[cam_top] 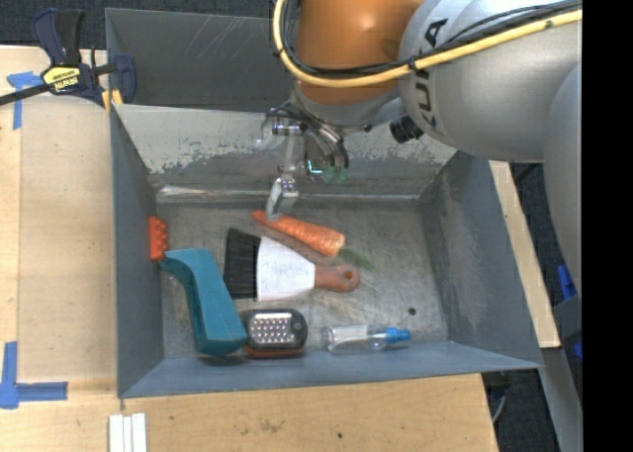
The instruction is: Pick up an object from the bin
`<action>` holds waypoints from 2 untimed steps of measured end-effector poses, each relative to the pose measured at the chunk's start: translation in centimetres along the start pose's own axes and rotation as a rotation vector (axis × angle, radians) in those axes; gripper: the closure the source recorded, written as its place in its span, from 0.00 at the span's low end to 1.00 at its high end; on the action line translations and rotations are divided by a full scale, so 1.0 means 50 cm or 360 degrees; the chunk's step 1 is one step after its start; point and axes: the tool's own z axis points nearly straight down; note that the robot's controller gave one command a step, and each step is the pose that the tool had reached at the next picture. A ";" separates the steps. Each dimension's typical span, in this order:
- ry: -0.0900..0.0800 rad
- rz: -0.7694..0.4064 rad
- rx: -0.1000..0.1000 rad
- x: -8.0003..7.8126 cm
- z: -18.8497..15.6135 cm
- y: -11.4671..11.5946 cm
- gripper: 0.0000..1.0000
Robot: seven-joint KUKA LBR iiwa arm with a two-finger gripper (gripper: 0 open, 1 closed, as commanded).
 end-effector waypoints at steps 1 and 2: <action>-0.0014 0.0003 -0.0002 -0.003 -0.011 -0.001 0.00; -0.0027 -0.0059 -0.0003 -0.014 0.071 -0.018 0.00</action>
Offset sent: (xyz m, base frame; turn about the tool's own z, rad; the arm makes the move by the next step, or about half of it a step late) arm 0.0094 -0.0227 -0.1042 -0.0885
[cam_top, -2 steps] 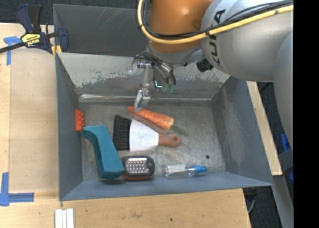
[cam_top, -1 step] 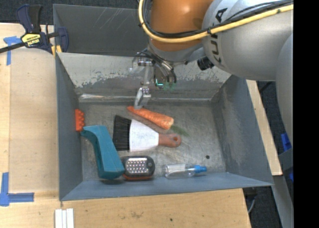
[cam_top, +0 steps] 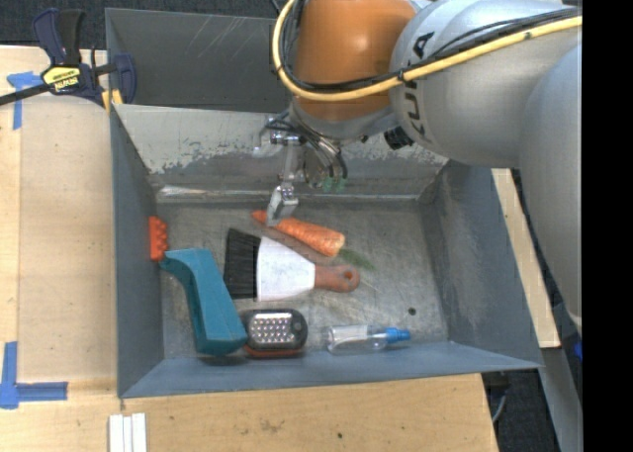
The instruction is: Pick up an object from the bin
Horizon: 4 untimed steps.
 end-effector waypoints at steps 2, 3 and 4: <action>0.0012 -0.0285 0.0003 0.011 0.108 -0.133 0.00; 0.0009 -0.0380 0.0002 0.015 0.123 -0.142 0.00; 0.0016 -0.0474 0.0001 0.028 0.198 -0.145 0.00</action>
Offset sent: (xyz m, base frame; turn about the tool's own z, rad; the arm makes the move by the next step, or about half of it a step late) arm -0.0069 -0.0849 -0.0769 -0.2965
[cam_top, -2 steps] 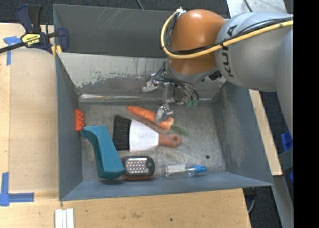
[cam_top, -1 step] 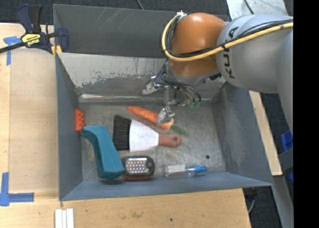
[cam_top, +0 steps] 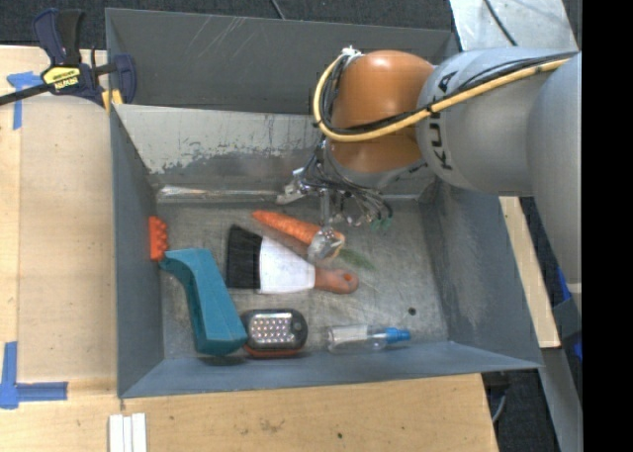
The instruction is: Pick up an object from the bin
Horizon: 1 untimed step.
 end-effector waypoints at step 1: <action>-0.0018 -0.0345 -0.0001 0.016 0.020 -0.036 1.00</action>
Offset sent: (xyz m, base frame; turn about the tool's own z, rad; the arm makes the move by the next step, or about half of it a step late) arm 0.0000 0.0000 0.0000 0.0000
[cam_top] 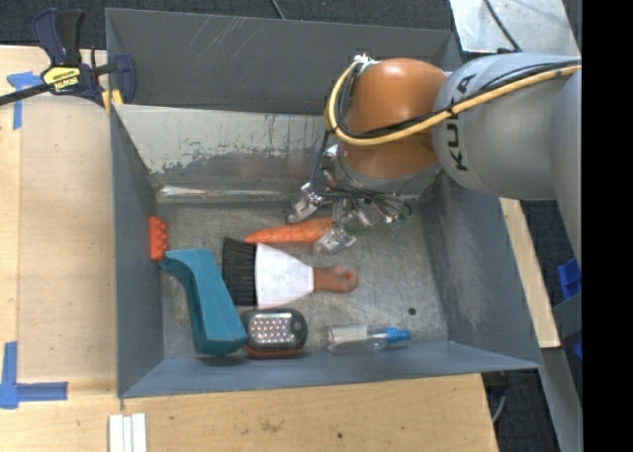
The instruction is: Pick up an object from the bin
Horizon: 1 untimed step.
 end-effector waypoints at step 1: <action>0.0000 0.0000 0.0000 0.000 0.000 0.000 1.00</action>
Offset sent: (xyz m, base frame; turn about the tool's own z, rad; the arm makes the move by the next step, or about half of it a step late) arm -0.0242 -0.0262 0.1348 -0.6912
